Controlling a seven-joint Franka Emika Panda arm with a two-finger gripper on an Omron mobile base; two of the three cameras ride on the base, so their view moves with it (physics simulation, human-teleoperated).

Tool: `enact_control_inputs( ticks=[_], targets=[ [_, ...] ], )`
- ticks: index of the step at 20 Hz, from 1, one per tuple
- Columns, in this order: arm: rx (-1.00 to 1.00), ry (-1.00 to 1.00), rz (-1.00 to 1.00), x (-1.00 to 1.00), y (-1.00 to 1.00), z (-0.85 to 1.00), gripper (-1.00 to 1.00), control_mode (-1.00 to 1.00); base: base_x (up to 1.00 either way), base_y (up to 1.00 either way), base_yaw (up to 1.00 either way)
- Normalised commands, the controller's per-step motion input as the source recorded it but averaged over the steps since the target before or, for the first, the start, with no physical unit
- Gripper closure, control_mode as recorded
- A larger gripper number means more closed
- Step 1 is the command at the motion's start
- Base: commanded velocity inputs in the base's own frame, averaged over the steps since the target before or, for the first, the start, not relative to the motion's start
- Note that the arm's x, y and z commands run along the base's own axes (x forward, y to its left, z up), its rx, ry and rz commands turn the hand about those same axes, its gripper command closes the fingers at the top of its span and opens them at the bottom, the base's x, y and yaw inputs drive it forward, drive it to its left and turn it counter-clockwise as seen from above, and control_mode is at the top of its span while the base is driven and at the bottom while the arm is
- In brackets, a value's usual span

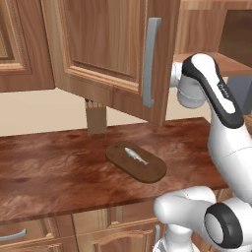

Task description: Open the cabinet, retrieve the rolling pin, and place it next to the meat on the cutting board to prepare for tenderizing.

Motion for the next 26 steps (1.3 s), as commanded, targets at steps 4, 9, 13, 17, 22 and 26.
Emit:
enact_control_inputs(
  ticks=[4, 9, 13, 17, 22, 26],
  targets=[
    [-0.04, 0.00, 0.14, -0.27, 1.00, -0.07, -1.00, -1.00, 0.00, 0.00, 0.00],
    [-0.07, 0.00, 0.09, -0.38, 1.00, -0.08, -1.00, -1.00, 0.00, 0.00, 0.00],
    [-0.10, 0.00, 0.04, -0.35, 1.00, -0.08, -1.00, -1.00, 0.00, 0.00, 0.00],
    [-0.12, 0.00, 0.00, -0.24, 0.98, -0.08, -1.00, -1.00, 0.00, 0.00, 0.00],
    [-0.14, 0.00, -0.04, -0.04, 0.85, -0.16, -1.00, -1.00, 0.00, 0.00, 0.00],
    [-0.08, 0.08, -0.02, 0.14, 0.28, -0.13, -1.00, -1.00, 0.00, 0.00, 0.00]
  ],
)
